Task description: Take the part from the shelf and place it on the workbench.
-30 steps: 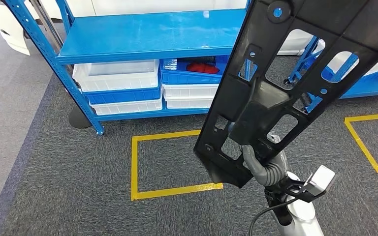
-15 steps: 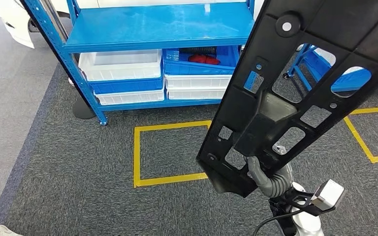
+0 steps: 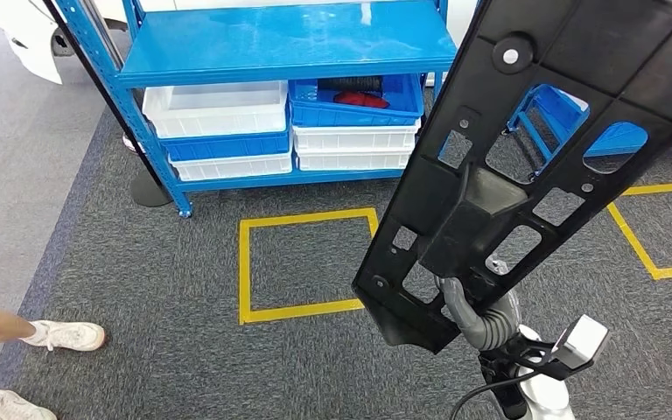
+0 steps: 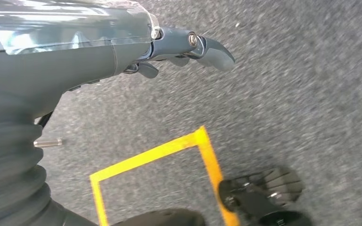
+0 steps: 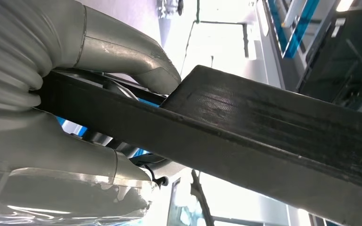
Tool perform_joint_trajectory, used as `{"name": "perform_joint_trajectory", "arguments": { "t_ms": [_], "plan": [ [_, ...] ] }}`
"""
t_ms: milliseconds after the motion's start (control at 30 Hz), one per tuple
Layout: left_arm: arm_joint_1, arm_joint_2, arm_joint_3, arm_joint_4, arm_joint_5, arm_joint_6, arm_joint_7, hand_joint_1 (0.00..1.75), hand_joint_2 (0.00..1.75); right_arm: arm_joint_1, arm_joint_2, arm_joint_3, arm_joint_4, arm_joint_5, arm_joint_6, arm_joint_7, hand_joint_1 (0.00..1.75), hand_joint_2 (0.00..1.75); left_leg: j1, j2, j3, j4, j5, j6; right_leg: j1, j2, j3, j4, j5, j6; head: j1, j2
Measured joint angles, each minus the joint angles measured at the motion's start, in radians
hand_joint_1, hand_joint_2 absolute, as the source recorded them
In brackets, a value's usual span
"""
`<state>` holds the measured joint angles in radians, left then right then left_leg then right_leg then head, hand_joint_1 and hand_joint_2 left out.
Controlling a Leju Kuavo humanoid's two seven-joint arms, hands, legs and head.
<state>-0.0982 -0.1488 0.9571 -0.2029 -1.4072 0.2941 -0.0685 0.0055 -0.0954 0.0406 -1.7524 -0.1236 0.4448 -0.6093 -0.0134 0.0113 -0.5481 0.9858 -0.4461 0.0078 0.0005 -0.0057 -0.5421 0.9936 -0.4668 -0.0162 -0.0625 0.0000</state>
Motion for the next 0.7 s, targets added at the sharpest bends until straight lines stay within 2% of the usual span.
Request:
{"name": "perform_joint_trajectory", "arguments": {
  "t_ms": [33,67,100,167,200,233,267,300,367,400,433,500,533,567,633,700],
  "plan": [
    [0.002,0.002,-0.001,0.000,0.000,-0.004,0.007,0.00,1.75,0.004,0.000,-0.002,0.001,-0.001,-0.003,-0.001,1.75,1.75,0.000,0.000,-0.003,0.007,-0.008,-0.006,-0.004,0.003,0.000,-0.005,0.004,-0.005,0.000,0.000],
    [0.003,0.004,-0.001,0.000,-0.001,-0.006,0.011,0.00,1.75,0.009,0.000,-0.005,0.001,-0.001,-0.006,-0.003,1.75,1.75,0.001,-0.001,-0.014,0.035,-0.031,-0.012,-0.008,0.005,-0.001,-0.010,0.010,-0.010,0.000,0.000],
    [0.004,0.006,-0.002,0.000,-0.002,-0.009,0.014,0.00,1.75,0.017,0.000,-0.008,0.000,-0.002,-0.009,-0.005,1.75,1.75,0.003,-0.003,-0.034,0.086,-0.067,-0.018,-0.010,0.008,-0.003,-0.013,0.014,-0.013,0.000,0.000],
    [0.006,0.008,-0.003,0.000,-0.003,-0.012,0.015,0.00,1.75,0.033,0.000,-0.015,0.000,-0.002,-0.014,-0.010,1.75,1.75,0.010,-0.004,-0.091,0.233,-0.145,-0.028,-0.010,0.016,-0.012,-0.012,0.020,-0.015,0.000,0.000],
    [0.007,0.009,-0.004,0.000,-0.003,-0.012,0.014,0.00,1.75,0.041,0.000,-0.019,0.000,-0.003,-0.014,-0.012,1.75,1.75,0.013,-0.004,-0.111,0.290,-0.165,-0.031,-0.011,0.022,-0.016,-0.010,0.023,-0.014,0.000,0.000],
    [0.009,0.010,-0.004,0.000,-0.003,-0.012,0.011,0.00,1.75,0.048,0.000,-0.022,0.000,-0.003,-0.014,-0.013,1.75,1.75,0.016,-0.004,-0.114,0.309,-0.163,-0.034,-0.012,0.030,-0.021,-0.007,0.025,-0.012,0.000,0.000],
    [0.010,0.011,-0.004,0.000,-0.002,-0.011,0.004,0.00,1.75,0.054,0.000,-0.026,0.000,-0.003,-0.014,-0.014,1.75,1.75,0.019,-0.006,-0.096,0.284,-0.141,-0.036,-0.013,0.038,-0.024,-0.004,0.027,-0.010,0.000,0.000],
    [0.011,0.011,-0.005,0.000,0.000,-0.009,-0.004,0.00,1.75,0.057,0.000,-0.030,0.000,-0.003,-0.014,-0.014,1.75,1.75,0.022,-0.011,-0.061,0.222,-0.105,-0.038,-0.015,0.048,-0.027,0.001,0.028,-0.008,0.000,0.000],
    [0.009,0.010,-0.006,0.000,0.005,-0.004,-0.026,0.00,1.75,0.059,0.000,-0.038,0.000,-0.008,-0.016,-0.014,1.75,1.75,0.029,-0.053,0.018,0.075,-0.054,-0.036,-0.017,0.068,-0.037,0.009,0.031,0.001,0.000,0.000],
    [0.008,0.008,-0.006,0.000,0.010,-0.002,-0.037,0.00,1.75,0.058,0.000,-0.042,-0.001,-0.010,-0.018,-0.012,1.75,1.75,0.031,-0.072,0.041,0.029,-0.045,-0.035,-0.017,0.077,-0.043,0.012,0.034,0.008,0.000,0.000],
    [0.005,0.006,-0.006,0.000,0.014,-0.001,-0.048,0.00,1.75,0.057,0.000,-0.046,-0.002,-0.013,-0.022,-0.010,1.75,1.75,0.032,-0.085,0.050,0.007,-0.046,-0.032,-0.017,0.087,-0.049,0.013,0.039,0.016,0.000,0.000],
    [-0.002,0.000,-0.006,0.000,0.027,0.002,-0.064,0.00,1.75,0.059,0.000,-0.056,-0.007,-0.016,-0.029,-0.001,1.75,1.75,0.031,-0.070,0.048,0.001,-0.043,-0.020,-0.017,0.105,-0.058,0.012,0.049,0.031,0.000,0.000],
    [-0.006,-0.003,-0.005,0.000,0.032,0.003,-0.067,0.00,1.75,0.060,0.000,-0.062,-0.011,-0.017,-0.032,0.004,1.75,1.75,0.032,-0.059,0.046,-0.003,-0.039,-0.012,-0.018,0.097,-0.063,0.018,0.046,0.036,0.000,0.000],
    [-0.010,-0.007,-0.005,0.000,0.036,0.002,-0.067,0.00,1.75,0.060,0.000,-0.067,-0.015,-0.018,-0.033,0.010,1.75,1.75,0.033,-0.046,0.044,-0.006,-0.033,-0.002,-0.019,0.079,-0.075,0.038,0.031,0.040,0.000,0.000],
    [-0.013,-0.011,-0.004,0.000,0.038,0.001,-0.060,0.00,1.75,0.058,0.000,-0.073,-0.023,-0.016,-0.032,0.022,1.75,1.75,0.031,-0.021,0.038,-0.010,-0.026,0.010,-0.020,0.032,-0.122,0.142,-0.034,0.047,0.000,0.000],
    [-0.009,-0.014,-0.004,0.000,0.038,-0.002,-0.048,0.00,1.75,0.057,0.000,-0.075,-0.027,-0.011,-0.031,0.035,1.75,1.75,0.026,0.007,0.029,-0.008,-0.022,0.014,-0.022,0.016,-0.179,0.275,-0.096,0.055,0.000,0.000]
  ]
}}
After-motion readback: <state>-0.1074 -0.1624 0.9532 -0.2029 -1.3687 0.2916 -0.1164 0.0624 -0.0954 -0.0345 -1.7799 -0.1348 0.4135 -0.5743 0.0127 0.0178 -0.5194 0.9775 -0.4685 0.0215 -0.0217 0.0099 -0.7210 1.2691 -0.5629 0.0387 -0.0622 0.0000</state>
